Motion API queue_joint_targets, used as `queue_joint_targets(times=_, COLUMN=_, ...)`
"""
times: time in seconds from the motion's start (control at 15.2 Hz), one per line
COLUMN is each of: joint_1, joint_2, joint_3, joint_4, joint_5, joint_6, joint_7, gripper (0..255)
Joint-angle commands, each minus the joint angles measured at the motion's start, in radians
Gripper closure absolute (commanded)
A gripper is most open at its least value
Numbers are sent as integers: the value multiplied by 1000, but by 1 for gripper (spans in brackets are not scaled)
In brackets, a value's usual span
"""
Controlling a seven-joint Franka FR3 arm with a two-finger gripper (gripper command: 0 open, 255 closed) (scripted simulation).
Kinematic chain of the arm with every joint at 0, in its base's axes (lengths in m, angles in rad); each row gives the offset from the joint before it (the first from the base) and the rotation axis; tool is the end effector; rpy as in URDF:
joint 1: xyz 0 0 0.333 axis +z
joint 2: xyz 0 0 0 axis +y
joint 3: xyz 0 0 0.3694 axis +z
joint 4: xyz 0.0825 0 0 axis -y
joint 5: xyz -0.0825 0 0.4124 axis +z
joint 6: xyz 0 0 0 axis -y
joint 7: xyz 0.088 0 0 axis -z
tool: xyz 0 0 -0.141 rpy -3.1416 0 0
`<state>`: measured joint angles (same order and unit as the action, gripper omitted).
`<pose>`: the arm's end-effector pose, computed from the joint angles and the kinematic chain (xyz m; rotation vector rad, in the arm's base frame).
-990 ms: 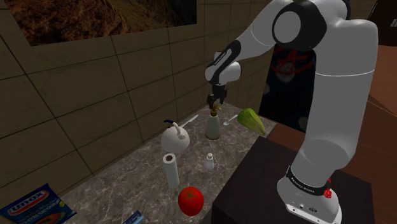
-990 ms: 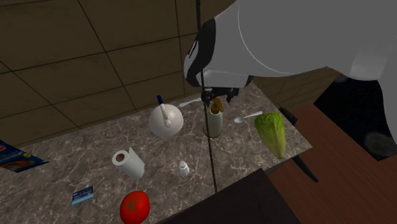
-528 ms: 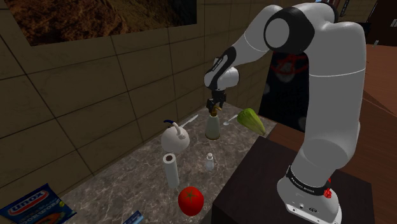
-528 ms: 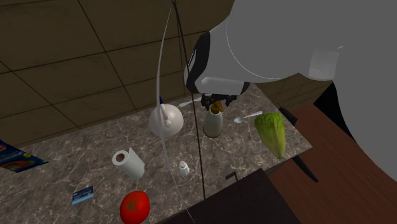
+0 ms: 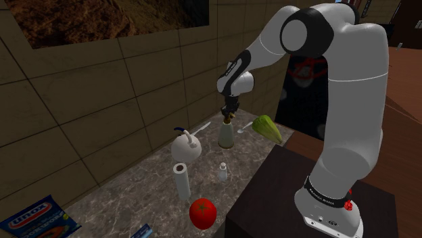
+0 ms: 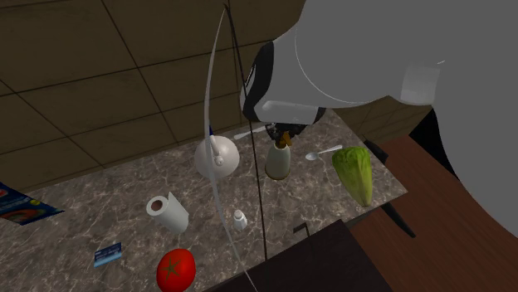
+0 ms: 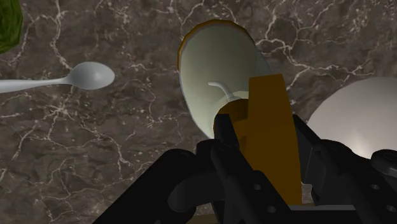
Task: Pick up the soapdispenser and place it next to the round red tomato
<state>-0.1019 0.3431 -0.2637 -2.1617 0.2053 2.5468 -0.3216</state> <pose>0.5691 -0.2156 0.2404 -3.1148 0.3027 -0.1051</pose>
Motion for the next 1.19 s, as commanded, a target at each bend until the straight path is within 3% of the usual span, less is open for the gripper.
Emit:
queue_joint_targets(times=0.0, joint_1=0, joint_2=0, joint_3=0, joint_4=0, joint_5=0, joint_6=0, joint_7=0, gripper=255)
queue_joint_targets(times=0.46, joint_1=0, joint_2=0, joint_3=0, joint_4=0, joint_5=0, joint_6=0, joint_7=0, gripper=255)
queue_joint_targets(times=1.12, joint_1=19, joint_2=-101, joint_3=-27, joint_4=15, joint_5=-57, joint_6=-112, joint_7=42, gripper=255)
